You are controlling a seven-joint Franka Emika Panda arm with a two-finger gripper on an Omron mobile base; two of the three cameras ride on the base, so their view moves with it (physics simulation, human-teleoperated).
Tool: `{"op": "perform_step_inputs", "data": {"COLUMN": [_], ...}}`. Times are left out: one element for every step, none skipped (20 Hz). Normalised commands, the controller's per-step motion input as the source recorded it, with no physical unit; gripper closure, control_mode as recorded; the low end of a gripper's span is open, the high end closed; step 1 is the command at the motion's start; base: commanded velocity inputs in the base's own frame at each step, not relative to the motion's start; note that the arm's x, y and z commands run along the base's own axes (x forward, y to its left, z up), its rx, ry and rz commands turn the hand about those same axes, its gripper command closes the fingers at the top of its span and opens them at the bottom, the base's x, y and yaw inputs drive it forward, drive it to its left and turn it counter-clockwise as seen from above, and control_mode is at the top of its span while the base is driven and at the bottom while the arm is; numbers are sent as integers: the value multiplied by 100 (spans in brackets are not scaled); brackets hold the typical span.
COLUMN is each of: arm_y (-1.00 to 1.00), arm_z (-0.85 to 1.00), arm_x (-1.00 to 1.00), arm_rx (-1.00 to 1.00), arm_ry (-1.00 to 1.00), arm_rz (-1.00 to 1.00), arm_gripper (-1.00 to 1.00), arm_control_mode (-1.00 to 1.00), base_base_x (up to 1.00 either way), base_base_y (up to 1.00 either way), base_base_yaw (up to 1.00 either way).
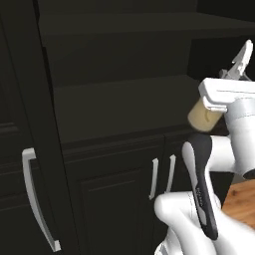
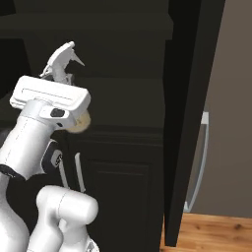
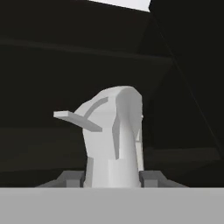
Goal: Grab the spray bottle from the cabinet, then place it next to the cutting board for sanitizing. Then grab the dish brush from the countertop next to the sink and place it next to the cutting board.
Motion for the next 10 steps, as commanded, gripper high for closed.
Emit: {"op": "perform_step_inputs", "data": {"arm_y": [0,0,0,0,0,0,0,0,0,0], "arm_z": [0,0,0,0,0,0,-3,-11,-23,-31], "arm_x": [-78,-89,-95,-97,-93,-91,-79,-71,-55,-31], "arm_rx": [1,0,0,0,0,0,-1,-2,-3,-4], "arm_ry": [-5,-3,-5,-2,0,0,0,1,4,13], "arm_rz": [0,0,0,0,0,0,0,0,0,0], "arm_gripper": [100,100,100,100,100,100,100,100,100,100], "arm_control_mode": [-100,-100,-100,-100,-100,-100,-100,-100,-100,-100], "base_base_x": [0,0,0,0,0,0,0,0,0,0], "base_base_y": [0,0,0,0,0,0,0,0,0,0], "base_base_yaw": [0,0,0,0,0,0,0,0,0,0]}}
